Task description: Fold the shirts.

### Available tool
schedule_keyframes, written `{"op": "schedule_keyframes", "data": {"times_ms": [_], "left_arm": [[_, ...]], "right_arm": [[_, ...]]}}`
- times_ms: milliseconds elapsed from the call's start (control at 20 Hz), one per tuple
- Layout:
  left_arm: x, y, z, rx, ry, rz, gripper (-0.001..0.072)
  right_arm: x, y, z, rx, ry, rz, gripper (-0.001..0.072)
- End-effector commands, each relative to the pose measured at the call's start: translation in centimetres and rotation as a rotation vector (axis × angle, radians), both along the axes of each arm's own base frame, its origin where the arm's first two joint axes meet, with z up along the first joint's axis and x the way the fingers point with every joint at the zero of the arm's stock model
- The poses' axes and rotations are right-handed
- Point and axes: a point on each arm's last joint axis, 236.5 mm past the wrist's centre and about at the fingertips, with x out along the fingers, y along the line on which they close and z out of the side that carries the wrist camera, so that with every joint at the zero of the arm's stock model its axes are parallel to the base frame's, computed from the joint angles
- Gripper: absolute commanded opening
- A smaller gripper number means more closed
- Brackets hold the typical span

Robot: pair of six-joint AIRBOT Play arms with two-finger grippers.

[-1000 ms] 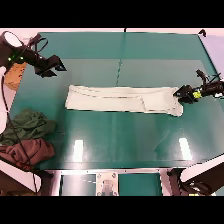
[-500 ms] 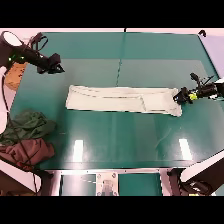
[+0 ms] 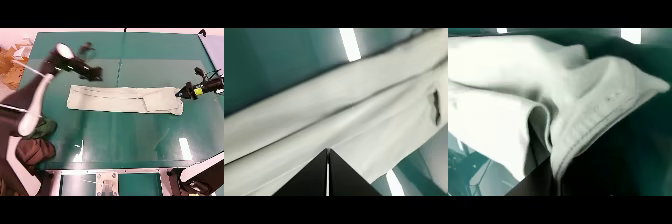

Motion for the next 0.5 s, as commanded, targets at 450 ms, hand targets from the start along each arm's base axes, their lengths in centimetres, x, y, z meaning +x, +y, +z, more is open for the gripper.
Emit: {"op": "schedule_keyframes", "data": {"times_ms": [450], "left_arm": [[-4.2, -14.3, -6.1, -0.070, -0.090, -0.103, 0.0024]], "right_arm": [[-1.8, 1.6, 1.9, 0.081, 0.070, 0.013, 0.0017]]}}
